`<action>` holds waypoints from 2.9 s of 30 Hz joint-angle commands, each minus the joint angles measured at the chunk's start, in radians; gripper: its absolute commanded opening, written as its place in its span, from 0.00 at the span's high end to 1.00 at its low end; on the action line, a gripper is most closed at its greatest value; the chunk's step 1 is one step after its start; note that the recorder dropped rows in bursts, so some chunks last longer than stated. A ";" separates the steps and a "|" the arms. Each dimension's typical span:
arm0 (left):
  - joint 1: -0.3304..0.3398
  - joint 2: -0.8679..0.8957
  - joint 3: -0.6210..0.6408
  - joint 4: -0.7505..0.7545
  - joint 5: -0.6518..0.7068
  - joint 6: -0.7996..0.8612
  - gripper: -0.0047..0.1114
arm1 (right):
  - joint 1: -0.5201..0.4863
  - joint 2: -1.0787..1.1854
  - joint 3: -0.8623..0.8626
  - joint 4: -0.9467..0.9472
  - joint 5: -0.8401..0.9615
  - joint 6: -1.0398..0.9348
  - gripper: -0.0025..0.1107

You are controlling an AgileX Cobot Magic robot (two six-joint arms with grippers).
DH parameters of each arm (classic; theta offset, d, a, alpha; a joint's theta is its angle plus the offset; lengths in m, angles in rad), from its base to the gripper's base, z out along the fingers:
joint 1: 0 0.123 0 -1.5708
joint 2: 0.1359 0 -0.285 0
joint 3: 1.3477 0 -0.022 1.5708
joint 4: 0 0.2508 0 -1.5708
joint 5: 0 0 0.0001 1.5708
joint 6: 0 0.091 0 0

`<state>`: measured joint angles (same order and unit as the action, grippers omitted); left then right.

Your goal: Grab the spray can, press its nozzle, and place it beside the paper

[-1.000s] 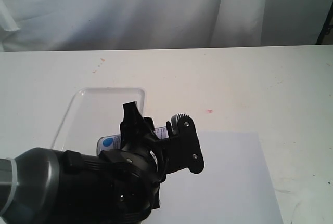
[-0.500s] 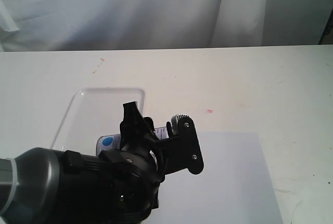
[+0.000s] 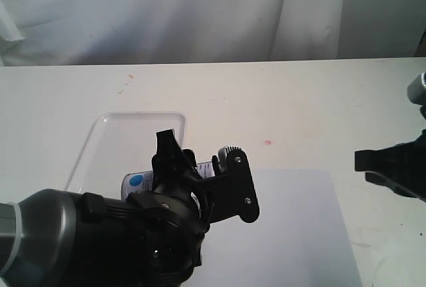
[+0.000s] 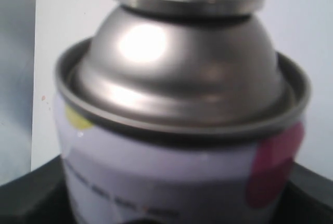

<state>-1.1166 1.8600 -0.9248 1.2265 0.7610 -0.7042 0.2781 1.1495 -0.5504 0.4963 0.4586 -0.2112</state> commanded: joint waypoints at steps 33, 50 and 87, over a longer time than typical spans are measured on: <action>-0.005 -0.008 -0.011 -0.006 0.032 0.032 0.96 | -0.053 0.455 -0.283 0.591 0.474 -0.507 0.98; -0.005 -0.008 -0.011 -0.016 0.024 0.053 0.96 | -0.159 0.599 -0.117 1.013 0.658 -0.958 0.98; -0.005 -0.008 -0.011 0.043 -0.020 0.057 0.96 | -0.039 0.606 -0.117 1.084 0.593 -1.005 0.98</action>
<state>-1.1166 1.8600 -0.9248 1.2458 0.7247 -0.6492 0.2382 1.7564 -0.6704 1.5667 1.0547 -1.2039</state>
